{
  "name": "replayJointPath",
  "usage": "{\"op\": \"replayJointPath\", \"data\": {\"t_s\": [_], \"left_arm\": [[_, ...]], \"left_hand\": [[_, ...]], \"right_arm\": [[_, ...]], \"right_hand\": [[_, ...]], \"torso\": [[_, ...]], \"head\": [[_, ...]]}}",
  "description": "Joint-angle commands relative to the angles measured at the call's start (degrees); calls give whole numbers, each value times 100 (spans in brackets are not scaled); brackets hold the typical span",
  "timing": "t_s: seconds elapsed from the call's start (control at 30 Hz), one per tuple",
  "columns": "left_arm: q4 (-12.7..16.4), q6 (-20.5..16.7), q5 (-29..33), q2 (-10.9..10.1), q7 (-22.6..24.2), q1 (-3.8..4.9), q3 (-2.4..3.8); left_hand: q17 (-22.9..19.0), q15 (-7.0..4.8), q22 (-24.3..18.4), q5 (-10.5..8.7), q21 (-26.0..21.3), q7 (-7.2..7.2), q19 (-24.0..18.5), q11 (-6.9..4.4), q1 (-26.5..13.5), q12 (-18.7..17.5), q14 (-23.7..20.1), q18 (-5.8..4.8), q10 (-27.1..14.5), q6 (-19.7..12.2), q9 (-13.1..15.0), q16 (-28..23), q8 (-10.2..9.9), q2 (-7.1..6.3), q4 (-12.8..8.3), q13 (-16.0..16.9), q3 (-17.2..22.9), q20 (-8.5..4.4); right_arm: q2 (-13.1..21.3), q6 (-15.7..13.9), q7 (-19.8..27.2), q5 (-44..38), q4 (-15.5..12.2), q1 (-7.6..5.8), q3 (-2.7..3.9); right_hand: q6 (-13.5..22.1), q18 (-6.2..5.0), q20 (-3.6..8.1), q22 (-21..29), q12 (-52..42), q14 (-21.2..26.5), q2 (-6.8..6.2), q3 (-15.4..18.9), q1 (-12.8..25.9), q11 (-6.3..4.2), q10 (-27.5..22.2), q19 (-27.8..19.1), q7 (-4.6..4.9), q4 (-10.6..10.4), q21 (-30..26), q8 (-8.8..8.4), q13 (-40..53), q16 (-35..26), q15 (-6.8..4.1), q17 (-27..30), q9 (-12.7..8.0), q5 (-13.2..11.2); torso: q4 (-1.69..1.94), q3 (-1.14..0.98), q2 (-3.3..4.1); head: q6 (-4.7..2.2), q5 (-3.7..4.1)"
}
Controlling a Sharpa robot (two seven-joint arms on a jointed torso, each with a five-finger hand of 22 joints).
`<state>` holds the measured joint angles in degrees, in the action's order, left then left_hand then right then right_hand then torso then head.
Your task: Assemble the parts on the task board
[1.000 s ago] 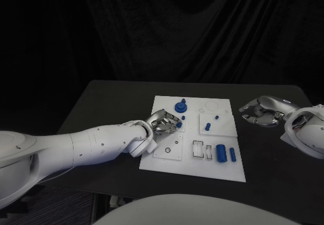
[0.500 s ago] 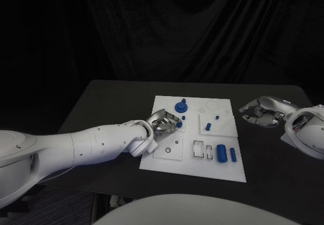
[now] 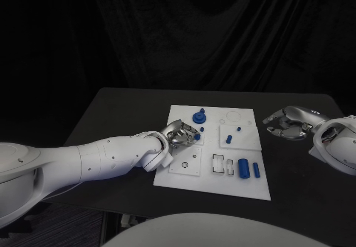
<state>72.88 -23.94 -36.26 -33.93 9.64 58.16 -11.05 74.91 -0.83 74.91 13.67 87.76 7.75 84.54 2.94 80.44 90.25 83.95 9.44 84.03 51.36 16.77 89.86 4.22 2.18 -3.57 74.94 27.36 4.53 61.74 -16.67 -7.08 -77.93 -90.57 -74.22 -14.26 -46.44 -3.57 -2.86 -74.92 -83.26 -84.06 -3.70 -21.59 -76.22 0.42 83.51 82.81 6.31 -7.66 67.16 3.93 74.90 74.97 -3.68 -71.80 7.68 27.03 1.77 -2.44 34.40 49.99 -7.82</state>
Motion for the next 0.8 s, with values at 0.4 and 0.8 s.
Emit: {"op": "replayJointPath", "data": {"t_s": [0.4, 0.8], "left_arm": [[-237, 669, 816, -18, -488, -128, -111], [-279, 877, 1167, -10, -463, -128, -111]], "left_hand": [[1509, -19, 1396, -443, -116, -39, 387, -50, 48, -25, 605, -859, 597, -319, 830, 14, 1698, 195, -68, 1506, -441, 59], [1509, -79, 1387, -452, -145, -83, 371, -141, 93, -25, 605, -851, 597, -475, 938, 14, 1919, 259, -81, 1506, -455, 22]], "right_arm": [[-2, 60, -67, -13, 2, 17, 4], [-2, 85, -83, -13, 4, 24, 4]], "right_hand": [[32, -111, 8, -869, 56, -166, 43, -28, 32, -4, -62, -29, 2, 0, -33, -27, 729, -39, 20, 12, -7, 20], [34, -111, 9, -869, 75, -165, 45, -31, 35, -4, -79, -29, 2, 1, -34, -25, 710, -43, 20, 15, -8, 15]], "torso": [[-5, -2, -7], [-1, -3, -1]], "head": [[1, -22], [1, -47]]}}
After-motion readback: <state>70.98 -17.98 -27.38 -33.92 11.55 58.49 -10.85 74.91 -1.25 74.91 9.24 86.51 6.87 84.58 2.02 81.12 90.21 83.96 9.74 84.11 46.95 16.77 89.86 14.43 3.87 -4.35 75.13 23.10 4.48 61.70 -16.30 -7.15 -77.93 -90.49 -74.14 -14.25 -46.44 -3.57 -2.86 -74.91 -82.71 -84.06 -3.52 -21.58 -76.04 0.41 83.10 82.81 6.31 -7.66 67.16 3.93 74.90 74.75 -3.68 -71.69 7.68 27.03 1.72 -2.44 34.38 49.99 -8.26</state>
